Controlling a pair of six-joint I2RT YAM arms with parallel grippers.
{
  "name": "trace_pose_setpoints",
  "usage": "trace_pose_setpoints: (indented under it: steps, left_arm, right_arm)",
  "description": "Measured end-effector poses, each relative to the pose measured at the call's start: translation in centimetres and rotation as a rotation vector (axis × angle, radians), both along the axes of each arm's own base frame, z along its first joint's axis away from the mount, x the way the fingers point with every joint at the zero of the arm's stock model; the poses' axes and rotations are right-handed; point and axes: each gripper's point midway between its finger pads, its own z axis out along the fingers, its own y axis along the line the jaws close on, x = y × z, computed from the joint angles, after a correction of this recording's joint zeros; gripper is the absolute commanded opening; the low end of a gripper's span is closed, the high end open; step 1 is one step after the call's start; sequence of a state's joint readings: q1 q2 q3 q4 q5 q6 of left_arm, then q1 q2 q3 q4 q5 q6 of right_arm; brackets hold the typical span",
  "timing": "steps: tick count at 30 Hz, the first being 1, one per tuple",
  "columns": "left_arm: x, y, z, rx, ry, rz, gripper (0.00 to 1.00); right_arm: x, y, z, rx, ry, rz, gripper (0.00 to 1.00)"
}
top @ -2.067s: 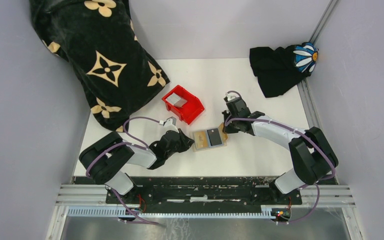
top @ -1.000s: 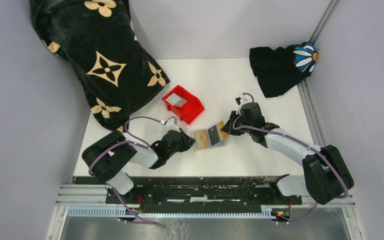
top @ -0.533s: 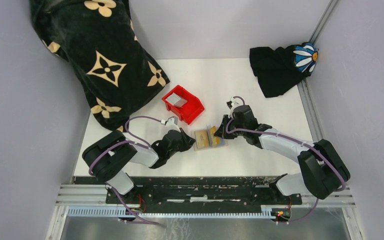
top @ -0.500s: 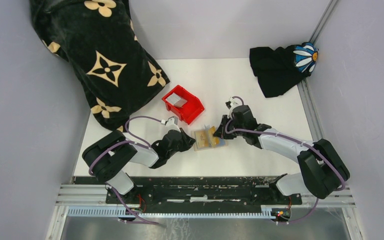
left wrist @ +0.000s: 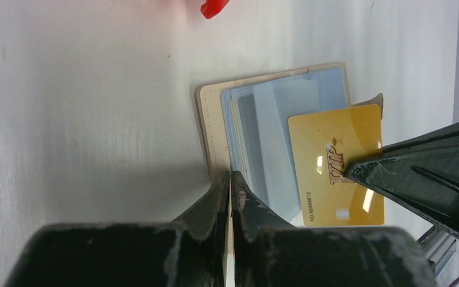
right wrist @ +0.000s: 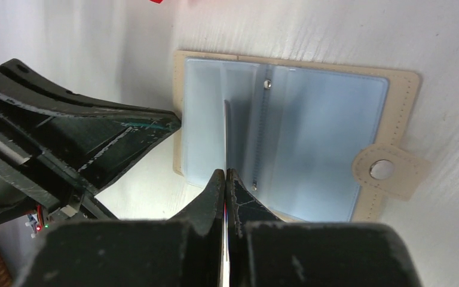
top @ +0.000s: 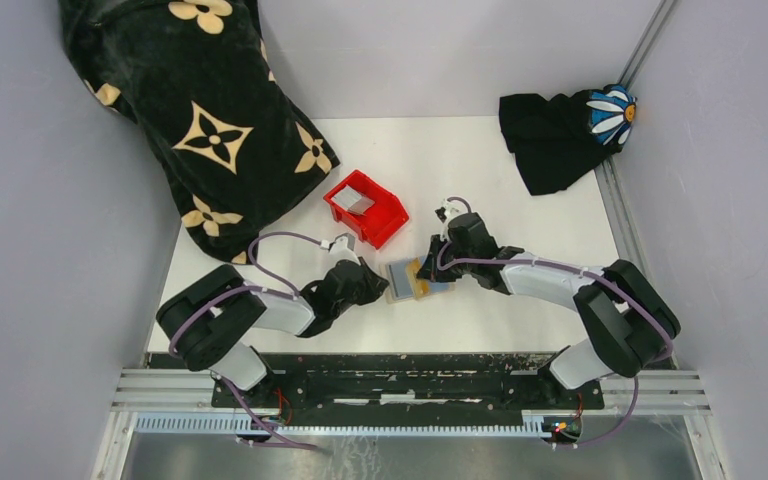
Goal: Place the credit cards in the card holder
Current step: Turn over the card slot in the card holder.
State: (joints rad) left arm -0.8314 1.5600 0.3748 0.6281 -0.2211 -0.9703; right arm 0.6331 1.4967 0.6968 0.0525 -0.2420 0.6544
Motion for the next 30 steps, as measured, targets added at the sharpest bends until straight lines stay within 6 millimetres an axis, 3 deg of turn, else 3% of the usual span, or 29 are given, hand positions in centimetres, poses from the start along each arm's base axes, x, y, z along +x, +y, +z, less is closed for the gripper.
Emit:
trace_pose_setpoints:
  steps: [9, 13, 18, 22, 30]
  left_arm:
    - [-0.5, 1.0, 1.3, 0.006, -0.011, 0.011, 0.1]
    - [-0.5, 0.7, 2.9, -0.022, -0.04, 0.004, 0.11]
    - [-0.8, -0.3, 3.4, -0.023, -0.052, -0.03, 0.12]
    - [-0.5, -1.7, 3.2, -0.014, -0.051, -0.052, 0.12]
    - [-0.1, -2.8, 1.0, 0.034, -0.008, -0.068, 0.12]
  right_arm:
    - [0.3, 0.1, -0.9, -0.008, 0.008, -0.006, 0.01]
    - [0.4, 0.1, -0.8, -0.008, 0.002, -0.008, 0.01]
    - [0.2, 0.4, -0.8, -0.013, -0.004, -0.002, 0.01]
    - [0.2, 0.5, -0.7, -0.017, -0.01, -0.002, 0.01]
    - [0.2, 0.4, -0.5, -0.024, -0.018, -0.004, 0.01]
